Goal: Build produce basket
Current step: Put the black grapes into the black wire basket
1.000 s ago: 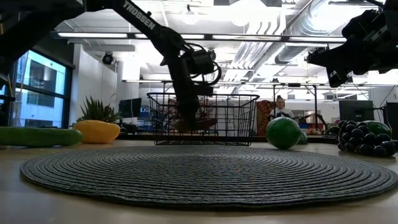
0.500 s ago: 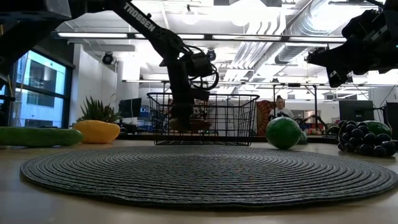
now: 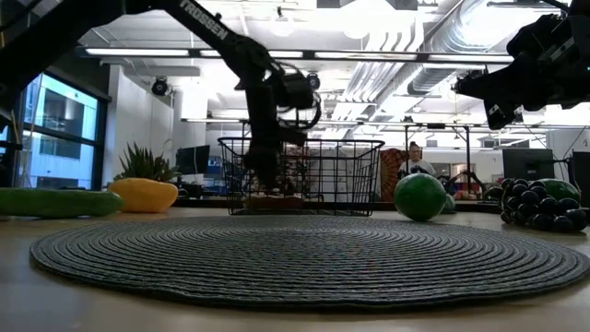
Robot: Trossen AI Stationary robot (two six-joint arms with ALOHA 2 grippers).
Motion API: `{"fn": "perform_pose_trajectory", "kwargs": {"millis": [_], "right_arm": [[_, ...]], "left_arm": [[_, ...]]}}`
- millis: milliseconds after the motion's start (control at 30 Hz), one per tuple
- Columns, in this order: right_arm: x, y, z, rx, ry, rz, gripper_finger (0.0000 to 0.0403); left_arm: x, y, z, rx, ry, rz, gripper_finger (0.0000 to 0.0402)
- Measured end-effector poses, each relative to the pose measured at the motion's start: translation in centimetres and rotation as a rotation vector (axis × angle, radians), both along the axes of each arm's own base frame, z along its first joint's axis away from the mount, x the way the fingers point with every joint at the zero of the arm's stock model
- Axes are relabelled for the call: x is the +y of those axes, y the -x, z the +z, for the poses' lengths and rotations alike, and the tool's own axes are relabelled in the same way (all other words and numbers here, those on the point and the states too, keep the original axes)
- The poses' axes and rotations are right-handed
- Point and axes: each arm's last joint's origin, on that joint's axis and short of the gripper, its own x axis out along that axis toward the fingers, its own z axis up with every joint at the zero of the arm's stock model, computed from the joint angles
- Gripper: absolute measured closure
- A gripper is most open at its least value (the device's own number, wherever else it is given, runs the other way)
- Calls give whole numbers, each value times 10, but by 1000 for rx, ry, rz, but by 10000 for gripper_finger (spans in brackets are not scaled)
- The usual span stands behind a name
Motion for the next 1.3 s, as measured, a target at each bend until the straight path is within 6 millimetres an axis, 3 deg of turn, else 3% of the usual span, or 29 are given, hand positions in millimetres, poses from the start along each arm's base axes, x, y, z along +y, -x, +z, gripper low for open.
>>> {"fn": "perform_pose_trajectory", "kwargs": {"millis": [167, 300, 467, 633, 833, 1033, 1167, 1300], "right_arm": [[0, 0, 0, 1, 0, 0, 402], [0, 0, 0, 0, 0, 0, 402], [0, 0, 0, 1, 0, 0, 402], [0, 0, 0, 1, 0, 0, 402], [0, 0, 0, 0, 0, 0, 402], [0, 0, 0, 0, 0, 0, 402], [0, 0, 0, 0, 0, 0, 402], [0, 0, 0, 1, 0, 0, 402]], "left_arm": [[-6, -6, 44, -87, -55, -2, 148], [-11, -6, 97, -327, -62, 108, 150], [-31, 8, 149, -709, 197, 245, 156], [-70, 22, 174, -885, 347, 227, 166], [-136, 34, 166, -1165, 409, 84, 172], [-199, 63, 132, -1498, 451, -111, 172], [-224, 89, 109, -1607, 443, -124, 172], [-236, 109, 97, -1630, 473, -128, 172]]}}
